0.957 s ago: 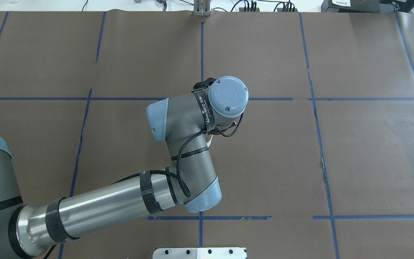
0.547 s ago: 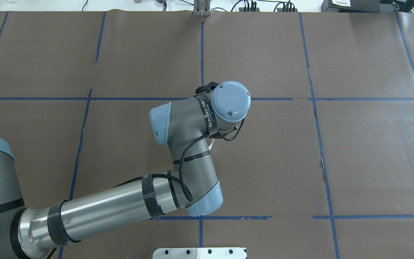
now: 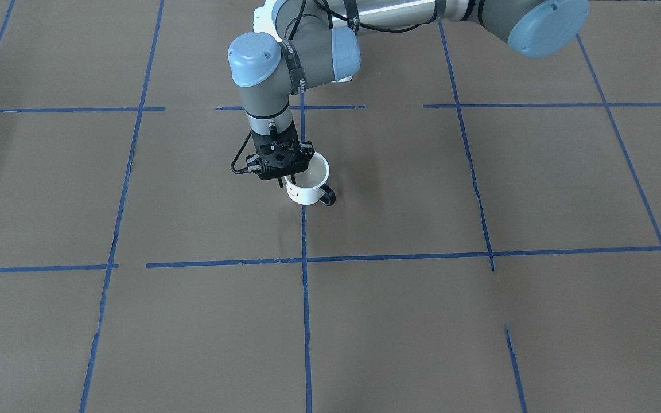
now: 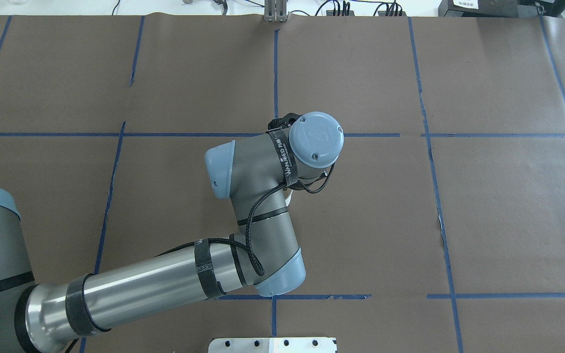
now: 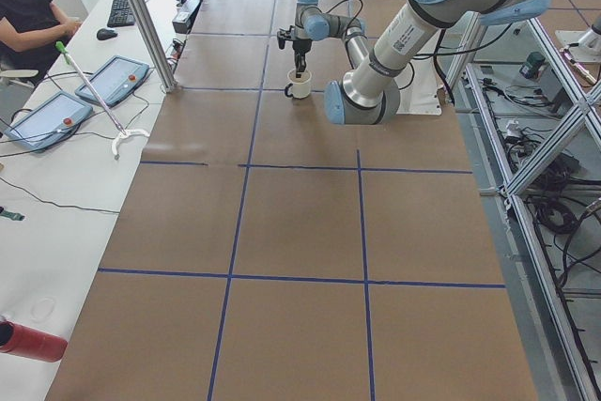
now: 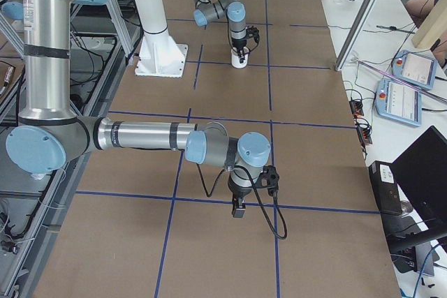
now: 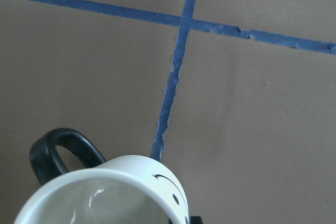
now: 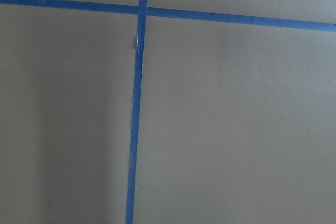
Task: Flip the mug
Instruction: 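Rotate the left wrist to turn the held mug upright, then lower the upright mug onto the table and open the left gripper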
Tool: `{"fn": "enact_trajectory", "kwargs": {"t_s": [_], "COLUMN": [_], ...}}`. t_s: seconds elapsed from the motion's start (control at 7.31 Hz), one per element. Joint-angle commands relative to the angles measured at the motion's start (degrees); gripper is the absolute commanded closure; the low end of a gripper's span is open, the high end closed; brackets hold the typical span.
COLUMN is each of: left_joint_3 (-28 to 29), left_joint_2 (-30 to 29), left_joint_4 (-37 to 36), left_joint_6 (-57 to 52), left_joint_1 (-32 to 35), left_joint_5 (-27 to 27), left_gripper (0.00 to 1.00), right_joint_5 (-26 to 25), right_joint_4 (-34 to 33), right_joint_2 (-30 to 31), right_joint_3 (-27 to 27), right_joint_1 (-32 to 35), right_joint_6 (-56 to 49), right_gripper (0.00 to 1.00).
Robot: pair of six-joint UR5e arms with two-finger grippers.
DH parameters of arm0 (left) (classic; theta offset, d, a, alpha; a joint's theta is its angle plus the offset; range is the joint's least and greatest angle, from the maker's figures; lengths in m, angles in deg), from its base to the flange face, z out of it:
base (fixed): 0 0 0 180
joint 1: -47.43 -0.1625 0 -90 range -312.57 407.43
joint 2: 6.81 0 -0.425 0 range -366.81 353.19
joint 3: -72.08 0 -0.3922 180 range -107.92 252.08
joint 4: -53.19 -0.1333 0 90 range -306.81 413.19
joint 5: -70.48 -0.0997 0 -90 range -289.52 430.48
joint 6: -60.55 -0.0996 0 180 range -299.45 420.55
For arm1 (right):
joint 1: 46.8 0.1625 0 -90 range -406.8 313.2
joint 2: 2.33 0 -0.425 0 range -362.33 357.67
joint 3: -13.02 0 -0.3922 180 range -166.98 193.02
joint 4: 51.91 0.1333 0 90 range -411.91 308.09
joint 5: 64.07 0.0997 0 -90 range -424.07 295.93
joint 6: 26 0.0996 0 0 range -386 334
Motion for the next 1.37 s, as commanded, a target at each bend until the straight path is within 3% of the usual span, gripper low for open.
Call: {"fn": "enact_trajectory", "kwargs": {"t_s": [0.0,0.27,0.68,0.96,1.23], "left_joint_3": [-1.2,-7.8,-26.8,-32.9,-34.3], "left_joint_2": [-0.2,0.2,7.9,14.4,20.4], "left_joint_4": [-0.2,-5.6,-13.4,-13.3,-13.1], "left_joint_6": [0.0,-3.0,-11.6,-23.2,-36.9], "left_joint_1": [0.2,2.4,9.9,20.2,30.0], "left_joint_5": [-0.2,0.2,1.2,9.6,16.9], "left_gripper": [0.0,0.0,0.0,0.0,0.0], "right_joint_5": [0.0,0.0,0.0,0.0,0.0], "right_joint_4": [0.0,0.0,0.0,0.0,0.0], "right_joint_2": [0.1,0.0,0.0,0.0,0.0], "right_joint_3": [0.0,0.0,0.0,0.0,0.0], "right_joint_1": [0.0,0.0,0.0,0.0,0.0], "right_joint_6": [0.0,0.0,0.0,0.0,0.0], "right_gripper": [0.0,0.0,0.0,0.0,0.0]}}
